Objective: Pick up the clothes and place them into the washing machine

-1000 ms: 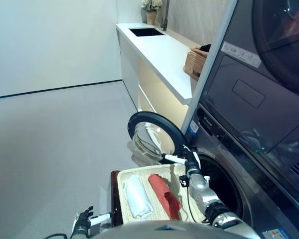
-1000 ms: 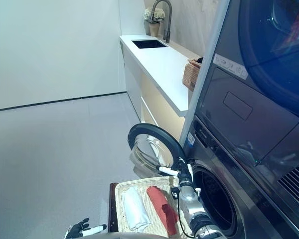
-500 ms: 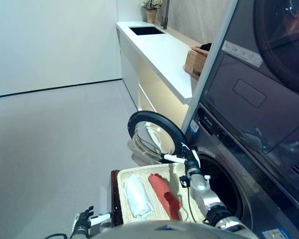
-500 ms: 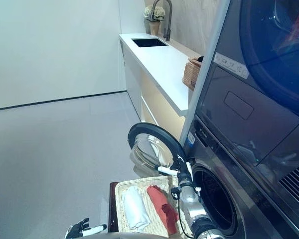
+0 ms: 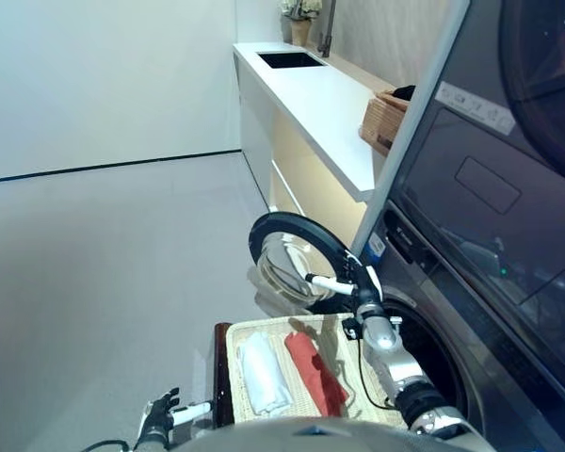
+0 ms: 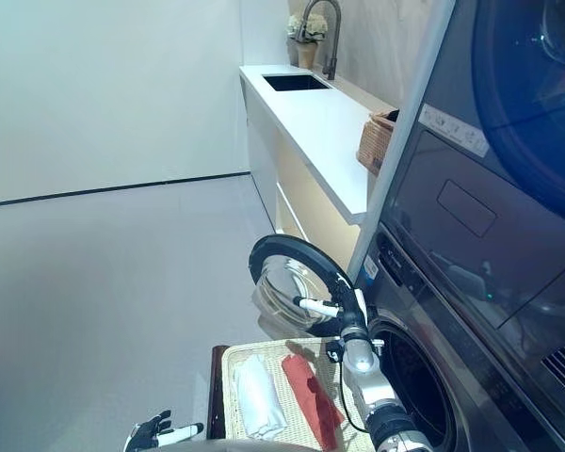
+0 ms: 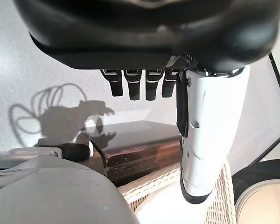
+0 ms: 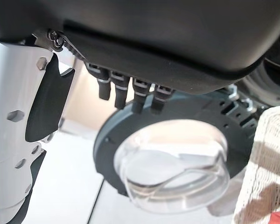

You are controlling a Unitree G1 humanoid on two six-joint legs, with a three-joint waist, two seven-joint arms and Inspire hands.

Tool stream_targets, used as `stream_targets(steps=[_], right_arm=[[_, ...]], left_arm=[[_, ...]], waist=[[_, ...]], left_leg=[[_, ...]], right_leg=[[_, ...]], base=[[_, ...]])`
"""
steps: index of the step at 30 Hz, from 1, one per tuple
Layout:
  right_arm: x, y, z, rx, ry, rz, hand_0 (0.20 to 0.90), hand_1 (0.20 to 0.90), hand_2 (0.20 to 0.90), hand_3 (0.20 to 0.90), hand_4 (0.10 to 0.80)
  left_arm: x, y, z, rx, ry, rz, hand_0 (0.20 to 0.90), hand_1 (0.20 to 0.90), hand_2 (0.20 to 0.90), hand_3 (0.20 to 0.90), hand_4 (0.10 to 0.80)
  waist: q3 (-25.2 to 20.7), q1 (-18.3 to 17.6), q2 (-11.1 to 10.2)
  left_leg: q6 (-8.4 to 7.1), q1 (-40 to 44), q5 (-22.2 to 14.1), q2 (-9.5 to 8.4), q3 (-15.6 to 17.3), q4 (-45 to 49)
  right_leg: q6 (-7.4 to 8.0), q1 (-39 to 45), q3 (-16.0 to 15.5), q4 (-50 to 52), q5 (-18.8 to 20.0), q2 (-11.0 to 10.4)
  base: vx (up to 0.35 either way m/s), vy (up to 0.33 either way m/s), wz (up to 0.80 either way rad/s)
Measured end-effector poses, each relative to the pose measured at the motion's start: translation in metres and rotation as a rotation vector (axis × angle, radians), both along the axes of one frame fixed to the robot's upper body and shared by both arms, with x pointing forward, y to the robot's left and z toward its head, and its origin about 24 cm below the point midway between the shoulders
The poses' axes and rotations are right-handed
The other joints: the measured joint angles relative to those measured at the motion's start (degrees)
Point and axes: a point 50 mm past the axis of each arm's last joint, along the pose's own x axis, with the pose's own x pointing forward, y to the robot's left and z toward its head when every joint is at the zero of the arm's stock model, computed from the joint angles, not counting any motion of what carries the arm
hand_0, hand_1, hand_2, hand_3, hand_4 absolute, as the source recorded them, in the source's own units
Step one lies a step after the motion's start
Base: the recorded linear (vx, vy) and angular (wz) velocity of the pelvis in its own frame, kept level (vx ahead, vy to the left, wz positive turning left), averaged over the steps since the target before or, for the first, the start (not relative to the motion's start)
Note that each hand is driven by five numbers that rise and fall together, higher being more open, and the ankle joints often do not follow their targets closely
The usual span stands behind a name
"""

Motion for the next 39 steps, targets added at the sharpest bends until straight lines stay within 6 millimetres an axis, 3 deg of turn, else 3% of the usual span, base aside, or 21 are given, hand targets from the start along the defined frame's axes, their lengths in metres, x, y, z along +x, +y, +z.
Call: stream_targets(steps=[9,10,11,12,14,15,17,19,22,23,24,29,30,31,35,36,39], right_arm=[[0.0,0.0,0.0,-0.001,0.0,-0.007,0.2,0.2,0.2,0.2,0.3],[0.0,0.0,0.0,0.001,0.0,-0.013,0.442,0.442,0.442,0.442,0.473],[0.0,0.0,0.0,0.007,0.0,-0.021,0.532,0.532,0.532,0.532,0.537],[0.0,-0.001,0.0,0.008,0.001,-0.022,0.9,0.9,0.9,0.9,0.8],[0.0,-0.003,0.001,-0.066,-0.003,0.017,0.9,0.9,0.9,0.9,0.8],[0.002,-0.009,0.005,-0.213,-0.007,0.09,0.9,0.9,0.9,0.9,0.8],[0.006,-0.03,0.023,-0.768,-0.077,0.35,0.9,0.9,0.9,0.9,0.8],[0.011,-0.046,0.033,-1.05,-0.122,0.447,0.9,0.9,0.9,0.9,0.8],[0.013,-0.052,0.033,-1.194,-0.1,0.491,0.9,0.9,0.9,0.9,0.8],[0.012,-0.052,0.031,-1.202,-0.092,0.499,0.365,0.365,0.365,0.365,0.418],[0.01,-0.052,0.029,-1.203,-0.085,0.509,0.2,0.2,0.2,0.2,0.3],[0.0,-0.049,0.015,-1.107,-0.025,0.484,0.2,0.2,0.2,0.2,0.3],[-0.005,-0.05,0.006,-1.017,0.015,0.441,0.258,0.258,0.258,0.258,0.341],[-0.011,-0.049,-0.003,-0.933,0.059,0.4,0.9,0.9,0.9,0.9,0.8],[-0.055,-0.049,-0.055,-0.493,0.352,0.155,0.9,0.9,0.9,0.9,0.8],[-0.077,-0.05,-0.071,-0.366,0.458,0.054,0.2,0.2,0.2,0.2,0.3],[-0.114,-0.051,-0.089,-0.229,0.592,-0.089,0.2,0.2,0.2,0.2,0.3]], left_arm=[[-0.001,0.0,0.0,0.001,0.002,0.0,0.9,0.9,0.9,0.9,0.8],[-0.001,0.0,0.0,0.0,0.002,0.001,0.9,0.9,0.9,0.9,0.8],[-0.001,0.0,0.0,0.0,0.002,0.001,0.9,0.9,0.9,0.9,0.8],[-0.001,0.0,0.0,0.001,0.002,0.001,0.9,0.9,0.9,0.9,0.8],[0.0,0.0,0.0,0.0,0.0,0.001,0.9,0.9,0.9,0.9,0.8],[0.001,0.0,0.0,0.0,-0.005,0.003,0.9,0.9,0.9,0.9,0.8],[0.003,-0.001,0.001,0.006,-0.013,-0.011,0.9,0.9,0.9,0.9,0.8],[0.0,0.001,0.001,0.021,-0.001,-0.027,0.9,0.9,0.9,0.9,0.8],[0.0,0.001,0.001,0.023,-0.002,-0.038,0.9,0.9,0.9,0.9,0.8],[0.0,0.0,0.001,0.022,-0.003,-0.037,0.9,0.9,0.9,0.9,0.8],[0.0,0.0,0.001,0.021,-0.004,-0.035,0.9,0.9,0.9,0.9,0.8],[0.001,-0.001,0.0,0.017,-0.005,-0.034,0.9,0.9,0.9,0.9,0.8],[0.001,-0.001,0.0,0.016,-0.005,-0.035,0.9,0.9,0.9,0.9,0.8],[0.001,-0.001,0.0,0.014,-0.004,-0.036,0.9,0.9,0.9,0.9,0.8],[0.0,-0.002,0.0,0.0,-0.001,-0.043,0.9,0.9,0.9,0.9,0.8],[0.0,-0.002,0.0,-0.002,0.001,-0.044,0.9,0.9,0.9,0.9,0.8],[0.0,-0.003,0.0,-0.004,0.0,-0.043,0.9,0.9,0.9,0.9,0.8]], waist=[[0.0,-0.01,0.0],[0.0,-0.02,0.0],[0.0,-0.02,0.0],[0.0,-0.02,0.0],[-0.01,-0.04,-0.03],[0.0,-0.1,-0.1],[0.09,0.06,0.0],[0.02,-0.05,-0.1],[0.02,-0.21,-0.11],[0.04,-0.21,-0.02],[0.07,-0.19,0.13],[0.3,-0.16,0.37],[0.33,-0.08,0.36],[0.34,-0.06,0.38],[0.43,0.03,0.41],[0.59,-0.01,0.62],[1.31,-0.12,1.14]], left_leg=[[-0.29,-0.04,-0.13,0.04,-0.06,-0.02],[-0.29,-0.04,-0.13,0.04,-0.06,-0.02],[-0.29,-0.04,-0.13,0.04,-0.06,-0.02],[-0.28,-0.05,-0.13,0.04,-0.06,-0.02],[-0.27,-0.07,-0.13,0.03,-0.06,-0.01],[-0.26,-0.13,-0.15,0.07,-0.05,-0.01],[0.19,-0.64,0.19,-0.15,-0.07,-0.01],[0.18,-0.68,0.2,-0.08,-0.13,0.0],[-0.07,-0.84,0.08,-0.01,-0.31,-0.01],[-0.11,-0.83,0.06,0.01,-0.51,-0.01],[-0.15,-0.85,0.06,0.03,-0.66,-0.01],[-0.18,-0.86,0.1,0.02,-0.63,0.01],[-0.19,-0.83,0.1,0.05,-0.65,0.01],[-0.19,-0.82,0.1,0.02,-0.66,0.01],[-0.19,-0.86,0.08,0.03,-0.72,0.02],[-0.19,-0.88,0.08,0.05,-0.74,0.02],[-0.16,-0.88,0.1,0.07,-0.71,0.01]], right_leg=[[0.32,-0.01,-0.03,0.0,-0.21,-0.03],[0.32,-0.01,-0.03,0.0,-0.21,-0.03],[0.32,-0.01,-0.03,0.0,-0.21,-0.03],[0.32,-0.01,-0.03,0.0,-0.21,-0.03],[0.31,-0.03,-0.03,0.0,-0.21,-0.03],[0.32,-0.05,-0.02,0.0,-0.21,-0.09],[0.49,-0.3,-0.13,-0.02,-0.14,-0.35],[0.36,-0.16,-0.17,-0.03,-0.15,-0.21],[0.18,-0.19,-0.21,-0.03,-0.32,0.2],[0.19,-0.16,-0.24,-0.03,-0.4,0.25],[0.17,-0.15,-0.42,-0.03,-0.45,0.27],[0.09,-0.25,-0.67,-0.03,-0.44,0.24],[-0.06,-0.18,-0.76,-0.03,-0.37,0.23],[-0.1,-0.16,-0.81,-0.03,-0.38,0.23],[-0.11,-0.12,-0.91,-0.02,-0.45,0.18],[-0.11,-0.13,-0.92,-0.02,-0.45,0.12],[-0.1,-0.14,-0.93,-0.02,-0.46,0.05]], base=[[0.0,0.0,0.0],[0.0,0.0,0.0],[0.0,0.0,0.0],[0.0,0.0,0.0],[0.0,0.0,0.0],[0.001,0.011,0.04],[-0.006,0.008,0.09],[-0.001,0.0,0.03],[0.0,0.0,0.0],[-0.005,-0.004,0.04],[-0.01,-0.003,0.05],[-0.006,0.001,0.02],[-0.026,0.004,0.03],[-0.019,0.005,0.03],[0.0,0.0,0.0],[0.0,0.0,0.0],[0.0,0.0,0.0]])
